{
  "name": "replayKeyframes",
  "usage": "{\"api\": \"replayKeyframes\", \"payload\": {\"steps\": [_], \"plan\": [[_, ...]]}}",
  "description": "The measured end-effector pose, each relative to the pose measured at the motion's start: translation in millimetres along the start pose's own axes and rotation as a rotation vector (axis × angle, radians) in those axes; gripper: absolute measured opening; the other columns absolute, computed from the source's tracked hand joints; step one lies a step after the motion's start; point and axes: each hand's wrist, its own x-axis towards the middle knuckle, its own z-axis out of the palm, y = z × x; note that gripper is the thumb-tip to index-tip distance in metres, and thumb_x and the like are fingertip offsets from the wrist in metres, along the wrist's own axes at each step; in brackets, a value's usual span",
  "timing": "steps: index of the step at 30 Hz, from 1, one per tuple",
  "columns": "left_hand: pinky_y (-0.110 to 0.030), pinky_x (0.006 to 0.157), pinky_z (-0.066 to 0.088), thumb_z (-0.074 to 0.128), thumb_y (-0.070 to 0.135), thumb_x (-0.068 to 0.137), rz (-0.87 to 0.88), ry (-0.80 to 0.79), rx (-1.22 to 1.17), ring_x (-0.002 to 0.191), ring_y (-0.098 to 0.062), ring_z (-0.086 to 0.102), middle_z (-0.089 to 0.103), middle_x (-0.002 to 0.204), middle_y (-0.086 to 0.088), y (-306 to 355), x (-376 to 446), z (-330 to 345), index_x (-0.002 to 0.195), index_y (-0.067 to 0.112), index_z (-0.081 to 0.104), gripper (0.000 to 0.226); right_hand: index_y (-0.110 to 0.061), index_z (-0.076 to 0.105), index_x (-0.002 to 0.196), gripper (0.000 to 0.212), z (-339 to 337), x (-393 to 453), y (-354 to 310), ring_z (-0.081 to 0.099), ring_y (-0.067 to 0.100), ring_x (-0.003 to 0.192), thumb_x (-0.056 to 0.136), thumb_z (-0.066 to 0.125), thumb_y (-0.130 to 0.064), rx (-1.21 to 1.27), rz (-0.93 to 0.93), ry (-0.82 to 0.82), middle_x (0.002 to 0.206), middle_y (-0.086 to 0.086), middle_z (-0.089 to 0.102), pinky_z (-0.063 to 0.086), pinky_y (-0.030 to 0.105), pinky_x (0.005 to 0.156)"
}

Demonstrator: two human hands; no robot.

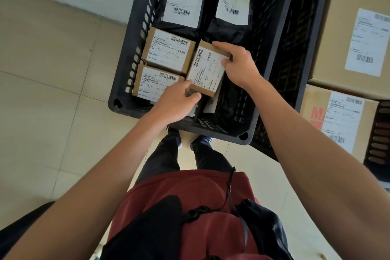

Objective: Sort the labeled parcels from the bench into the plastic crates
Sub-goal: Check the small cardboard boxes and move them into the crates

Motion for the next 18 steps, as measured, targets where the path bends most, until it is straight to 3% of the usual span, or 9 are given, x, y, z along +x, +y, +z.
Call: {"api": "replayKeyframes", "payload": {"steps": [3,6,11,18], "plan": [[-0.044,0.118,0.037,0.051,0.043,0.105,0.029,0.027,0.095,0.146,-0.021,0.042,0.043,0.160,-0.003,-4,4,4,0.163,0.022,0.031,0.065,-0.020,0.055,0.150,0.050,2,5,3,0.049,0.010,0.135,0.104,0.048,0.002,-0.009,-0.012,0.010,0.150,0.001,0.055,0.042,0.000,0.090],[-0.042,0.113,0.040,0.050,0.041,0.106,0.099,0.080,0.243,0.144,-0.023,0.037,0.043,0.152,-0.005,-6,6,7,0.161,0.023,0.035,0.060,-0.017,0.056,0.148,0.048,4,10,6,0.051,0.013,0.136,0.104,0.051,0.000,-0.010,-0.013,0.044,0.148,0.002,0.057,0.048,0.019,0.106],[-0.045,0.108,0.042,0.050,0.041,0.105,0.216,0.093,0.640,0.138,-0.027,0.033,0.034,0.150,-0.007,-8,10,5,0.156,0.019,0.040,0.056,-0.015,0.058,0.146,0.043,5,16,8,0.058,0.009,0.115,0.104,0.053,-0.003,0.000,0.010,0.080,0.141,0.003,0.060,0.048,0.002,0.074],[-0.047,0.103,0.042,0.056,0.043,0.101,0.265,0.081,0.838,0.136,-0.031,0.033,0.030,0.150,-0.009,-12,11,6,0.158,0.017,0.034,0.066,-0.013,0.061,0.143,0.041,8,19,11,0.054,0.006,0.114,0.103,0.055,-0.001,0.016,0.038,0.130,0.140,0.005,0.061,0.041,-0.006,0.072]]}}
